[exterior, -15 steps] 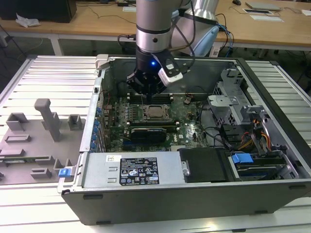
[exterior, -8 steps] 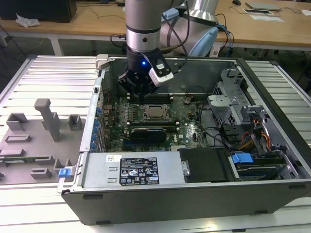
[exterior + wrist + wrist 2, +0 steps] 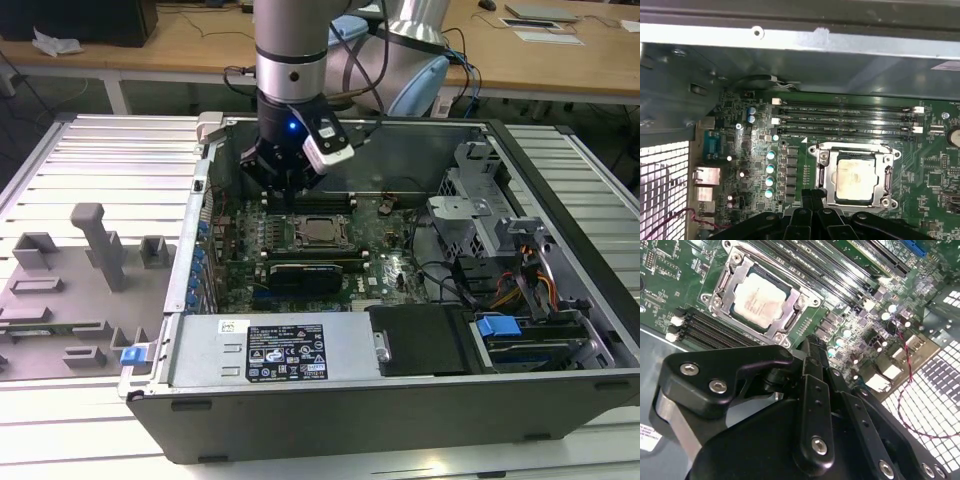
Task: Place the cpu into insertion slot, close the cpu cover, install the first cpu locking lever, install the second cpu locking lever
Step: 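Install the first cpu locking lever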
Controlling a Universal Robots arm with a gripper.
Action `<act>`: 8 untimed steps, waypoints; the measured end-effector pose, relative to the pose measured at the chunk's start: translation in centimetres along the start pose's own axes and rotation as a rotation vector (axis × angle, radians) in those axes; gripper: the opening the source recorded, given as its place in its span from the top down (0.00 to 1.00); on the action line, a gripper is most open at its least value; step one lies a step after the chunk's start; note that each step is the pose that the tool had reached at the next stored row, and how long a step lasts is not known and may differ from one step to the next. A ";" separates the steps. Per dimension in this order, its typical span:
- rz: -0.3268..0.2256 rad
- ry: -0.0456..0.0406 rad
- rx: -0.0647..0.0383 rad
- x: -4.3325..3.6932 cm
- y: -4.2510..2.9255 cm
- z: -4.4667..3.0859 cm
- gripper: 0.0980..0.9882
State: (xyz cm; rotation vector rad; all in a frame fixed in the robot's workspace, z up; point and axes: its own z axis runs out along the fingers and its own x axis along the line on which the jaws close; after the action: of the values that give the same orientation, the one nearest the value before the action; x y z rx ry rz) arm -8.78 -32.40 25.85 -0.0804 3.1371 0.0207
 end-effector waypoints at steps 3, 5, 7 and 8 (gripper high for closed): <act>0.000 -0.0124 -0.056 0.67 0.04 -0.01 0.99; 0.000 -0.0175 -0.083 0.91 0.05 -0.01 0.99; -0.001 -0.0229 -0.122 1.16 0.06 -0.01 0.99; -0.001 -0.0247 -0.135 1.23 0.06 -0.01 0.99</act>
State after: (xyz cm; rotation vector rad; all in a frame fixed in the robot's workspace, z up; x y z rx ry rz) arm -10.01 -32.40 25.85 -0.0813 3.1073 0.2320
